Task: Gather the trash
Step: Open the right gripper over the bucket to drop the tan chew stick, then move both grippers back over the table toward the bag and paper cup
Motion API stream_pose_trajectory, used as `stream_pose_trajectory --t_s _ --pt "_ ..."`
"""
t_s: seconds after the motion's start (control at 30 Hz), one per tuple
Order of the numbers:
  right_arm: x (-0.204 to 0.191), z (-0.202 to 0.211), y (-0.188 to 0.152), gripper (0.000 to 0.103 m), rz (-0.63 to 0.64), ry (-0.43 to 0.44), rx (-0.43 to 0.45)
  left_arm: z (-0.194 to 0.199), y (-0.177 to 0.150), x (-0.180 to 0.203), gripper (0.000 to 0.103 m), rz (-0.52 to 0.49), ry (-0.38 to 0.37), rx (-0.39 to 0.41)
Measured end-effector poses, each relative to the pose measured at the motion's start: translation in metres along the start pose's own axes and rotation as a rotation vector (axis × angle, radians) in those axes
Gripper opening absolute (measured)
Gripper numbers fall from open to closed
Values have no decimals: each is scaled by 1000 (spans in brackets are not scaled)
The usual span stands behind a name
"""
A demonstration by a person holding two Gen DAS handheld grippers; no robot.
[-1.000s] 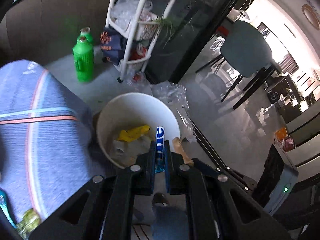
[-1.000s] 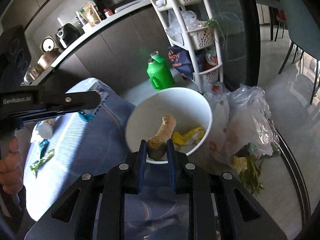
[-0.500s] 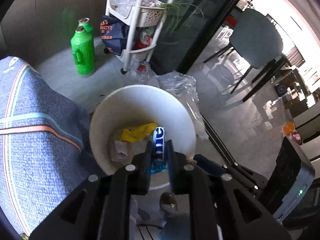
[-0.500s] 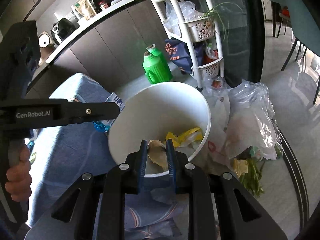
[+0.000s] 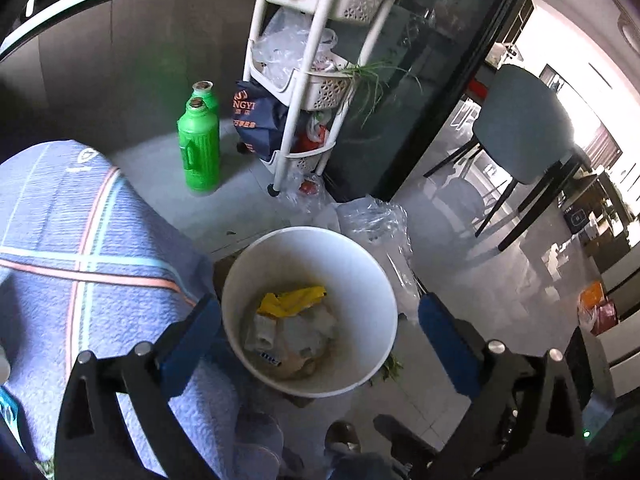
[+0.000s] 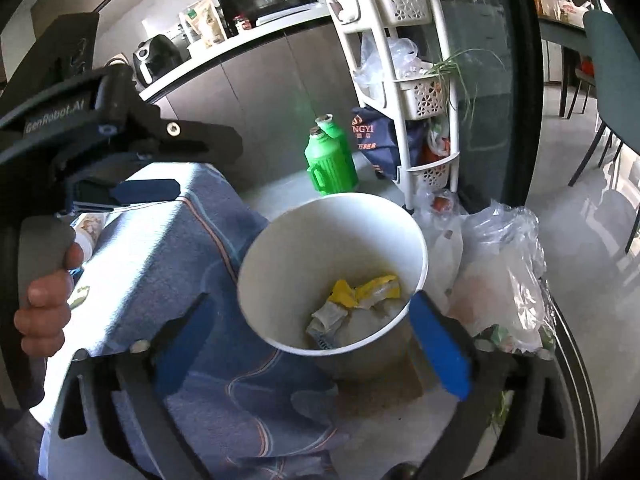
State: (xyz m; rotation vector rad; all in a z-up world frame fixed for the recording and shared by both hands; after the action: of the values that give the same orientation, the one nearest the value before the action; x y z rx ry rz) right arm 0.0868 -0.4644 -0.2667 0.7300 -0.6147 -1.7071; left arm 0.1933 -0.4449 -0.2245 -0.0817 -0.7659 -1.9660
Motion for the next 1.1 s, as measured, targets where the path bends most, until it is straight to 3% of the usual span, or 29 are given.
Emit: stream_pose_trajectory --t_s 0.33,0.6,0.9,1.1 --pt "-31 29 10 94 34 28 -1 62 -9 -28 99 97 29 50" --pt "-87 54 24 94 112 102 14 148 -26 -72 99 148 108 152" --pt "-159 66 36 94 226 190 18 231 -73 -164 99 273 228 223" --pt "-207 61 41 94 278 251 -1 264 -102 -228 99 371 287 246"
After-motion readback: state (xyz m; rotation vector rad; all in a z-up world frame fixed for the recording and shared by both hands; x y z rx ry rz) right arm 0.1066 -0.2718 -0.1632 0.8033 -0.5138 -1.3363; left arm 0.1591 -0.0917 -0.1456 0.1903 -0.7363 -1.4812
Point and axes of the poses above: each gripper's, at about its wrist camera, not at the fingertips, and z roughly against the way its jaws point, x to its right, y to its top, the point moved 9 cm from there along -z, roughly the way its jaws point, and after that the axes turned 11 degrees about z, right-handed, at the moved point
